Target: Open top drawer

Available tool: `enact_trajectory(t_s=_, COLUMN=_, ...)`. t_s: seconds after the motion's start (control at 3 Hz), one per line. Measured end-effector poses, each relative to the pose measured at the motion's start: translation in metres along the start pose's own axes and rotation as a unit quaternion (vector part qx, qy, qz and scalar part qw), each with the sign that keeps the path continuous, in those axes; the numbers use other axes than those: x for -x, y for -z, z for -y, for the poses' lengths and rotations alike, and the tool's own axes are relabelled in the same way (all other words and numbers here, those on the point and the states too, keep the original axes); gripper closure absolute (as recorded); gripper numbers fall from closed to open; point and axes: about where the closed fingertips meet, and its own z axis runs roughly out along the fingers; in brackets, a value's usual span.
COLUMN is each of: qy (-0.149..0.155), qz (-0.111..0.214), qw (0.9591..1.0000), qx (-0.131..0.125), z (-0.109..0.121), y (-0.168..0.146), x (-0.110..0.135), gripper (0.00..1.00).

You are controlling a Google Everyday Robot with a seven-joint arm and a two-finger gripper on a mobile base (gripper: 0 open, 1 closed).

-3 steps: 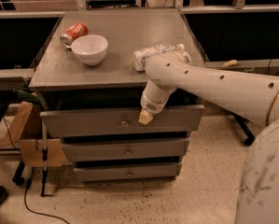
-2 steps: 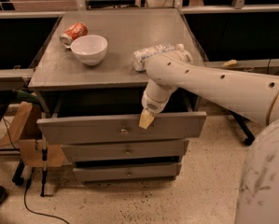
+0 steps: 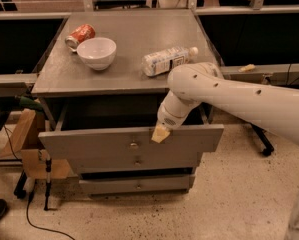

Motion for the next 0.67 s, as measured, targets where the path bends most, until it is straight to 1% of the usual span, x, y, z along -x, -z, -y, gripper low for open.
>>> enact_trajectory(t_s=0.33, qy=0.000, qz=0.000, qw=1.0000, qx=0.000, z=-0.0001, y=0.0000, x=0.0002, gripper=0.58)
enact_trajectory(t_s=0.67, qy=0.007, qz=0.009, qw=0.9999, qx=0.000, z=-0.0087, y=0.0031, x=-0.0039, gripper=0.35)
